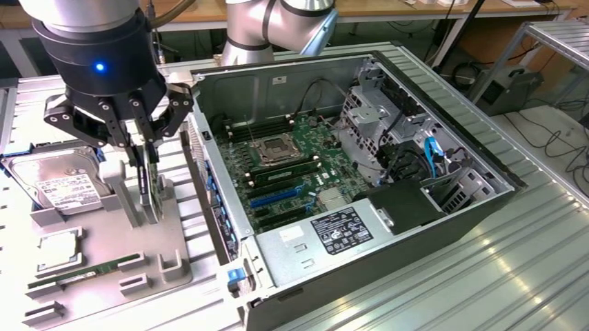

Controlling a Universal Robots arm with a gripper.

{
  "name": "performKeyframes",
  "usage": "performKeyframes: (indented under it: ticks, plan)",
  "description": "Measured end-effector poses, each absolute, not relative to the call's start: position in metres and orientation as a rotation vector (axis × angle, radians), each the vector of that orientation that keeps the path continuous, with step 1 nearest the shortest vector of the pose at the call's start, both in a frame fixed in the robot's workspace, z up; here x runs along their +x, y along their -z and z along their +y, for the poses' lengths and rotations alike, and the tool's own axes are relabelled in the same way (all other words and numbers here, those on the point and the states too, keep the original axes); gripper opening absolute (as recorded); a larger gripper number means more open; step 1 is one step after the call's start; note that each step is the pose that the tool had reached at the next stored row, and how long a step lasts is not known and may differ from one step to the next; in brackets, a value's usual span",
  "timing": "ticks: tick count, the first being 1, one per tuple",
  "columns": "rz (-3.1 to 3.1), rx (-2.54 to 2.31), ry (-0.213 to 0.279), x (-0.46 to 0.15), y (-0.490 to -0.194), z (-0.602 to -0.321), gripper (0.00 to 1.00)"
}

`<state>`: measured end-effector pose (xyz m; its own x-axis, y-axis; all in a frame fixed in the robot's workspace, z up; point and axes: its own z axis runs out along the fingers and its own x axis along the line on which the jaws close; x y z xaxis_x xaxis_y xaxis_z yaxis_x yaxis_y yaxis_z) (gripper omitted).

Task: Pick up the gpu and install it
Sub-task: 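Pick up the gpu and move the gpu toward the slot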

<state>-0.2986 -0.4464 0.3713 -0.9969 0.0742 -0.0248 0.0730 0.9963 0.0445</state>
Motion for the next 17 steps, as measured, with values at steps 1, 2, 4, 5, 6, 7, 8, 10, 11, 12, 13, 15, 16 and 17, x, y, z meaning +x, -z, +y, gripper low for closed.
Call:
performKeyframes:
  ticks: [1, 2, 4, 5, 6, 7, 8, 10, 11, 12, 13, 15, 16, 17]
  plan:
    - [3.112, 0.115, -0.068, -0.2986, -0.3716, -0.4464, 0.26]
    - [3.112, 0.115, -0.068, -0.2986, -0.3718, -0.4464, 0.26]
    - [3.112, 0.115, -0.068, -0.2986, -0.3724, -0.4464, 0.26]
    - [3.112, 0.115, -0.068, -0.2986, -0.3727, -0.4464, 0.26]
    - [3.112, 0.115, -0.068, -0.2986, -0.3731, -0.4464, 0.26]
    - [3.112, 0.115, -0.068, -0.2986, -0.3736, -0.4464, 0.26]
    - [3.112, 0.115, -0.068, -0.2986, -0.3739, -0.4464, 0.26]
    - [3.112, 0.115, -0.068, -0.2986, -0.3749, -0.4464, 0.26]
    - [3.112, 0.115, -0.068, -0.2986, -0.3754, -0.4464, 0.26]
    - [3.112, 0.115, -0.068, -0.2986, -0.3759, -0.4464, 0.26]
    - [3.112, 0.115, -0.068, -0.2986, -0.3769, -0.4464, 0.26]
    - [3.112, 0.115, -0.068, -0.2986, -0.378, -0.4464, 0.26]
    - [3.112, 0.115, -0.068, -0.2986, -0.3785, -0.4464, 0.26]
    - [3.112, 0.115, -0.068, -0.2986, -0.3789, -0.4464, 0.26]
